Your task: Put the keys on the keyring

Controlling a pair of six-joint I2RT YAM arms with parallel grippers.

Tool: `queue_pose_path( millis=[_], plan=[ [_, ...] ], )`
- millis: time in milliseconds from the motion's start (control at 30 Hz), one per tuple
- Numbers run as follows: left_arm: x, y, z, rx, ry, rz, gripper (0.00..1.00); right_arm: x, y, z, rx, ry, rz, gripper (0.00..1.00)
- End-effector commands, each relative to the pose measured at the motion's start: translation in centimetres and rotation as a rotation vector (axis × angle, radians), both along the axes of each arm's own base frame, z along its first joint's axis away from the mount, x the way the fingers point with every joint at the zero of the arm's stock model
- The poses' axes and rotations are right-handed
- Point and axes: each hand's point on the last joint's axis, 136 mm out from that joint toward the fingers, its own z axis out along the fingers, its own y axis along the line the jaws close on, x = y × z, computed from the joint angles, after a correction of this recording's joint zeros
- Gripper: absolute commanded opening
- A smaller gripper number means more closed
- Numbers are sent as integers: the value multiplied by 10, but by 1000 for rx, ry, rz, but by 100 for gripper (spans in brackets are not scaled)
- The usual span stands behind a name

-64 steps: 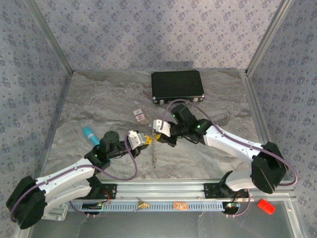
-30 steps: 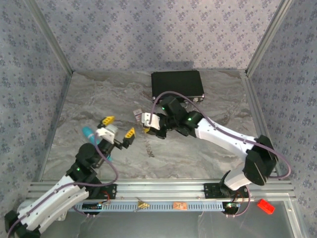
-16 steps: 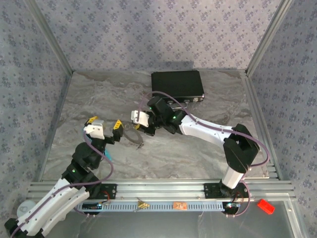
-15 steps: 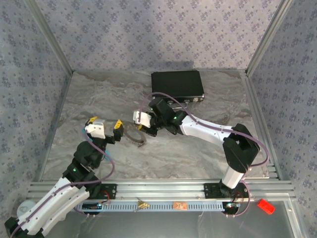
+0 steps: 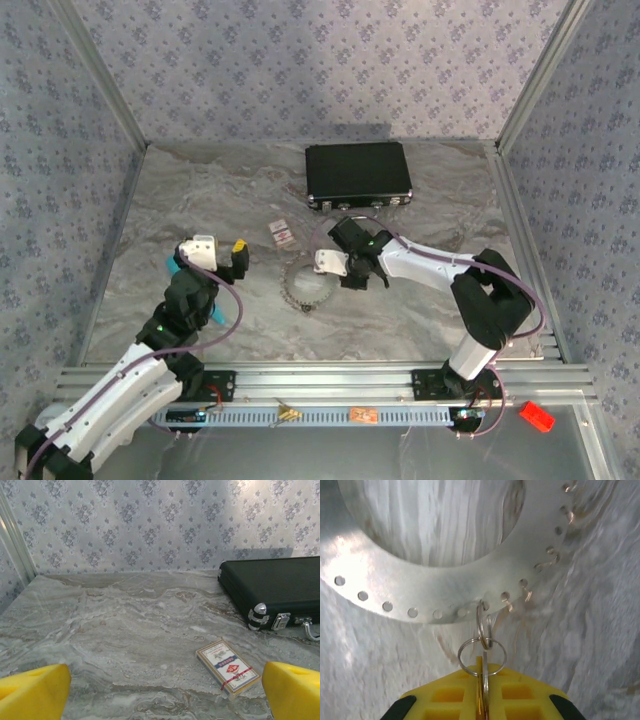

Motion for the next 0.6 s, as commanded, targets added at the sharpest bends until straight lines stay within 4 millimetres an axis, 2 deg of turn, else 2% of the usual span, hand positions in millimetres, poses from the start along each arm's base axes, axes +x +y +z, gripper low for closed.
queue_pose_path(
  millis=[0,167,267,333,400,467,567],
  plan=[
    [3,5,12,-35,-11,32,97,-13,-38,-9,-159,9,12,13],
    [7,12,3,-11,21,60,97,-25,-76,-20,-304,44,14,26],
    [10,18,0,-3,32,85,97,-27,-96,-20,-364,64,-11,30],
    [13,22,-1,1,40,109,97,-22,-106,-14,-373,49,-45,30],
    [16,26,-3,11,45,128,98,-12,-107,-1,-330,13,-92,30],
    [21,30,-7,32,55,142,98,5,-97,21,-207,-59,-181,30],
    [30,39,-15,66,67,181,98,38,-77,65,130,-175,-389,31]
  ],
)
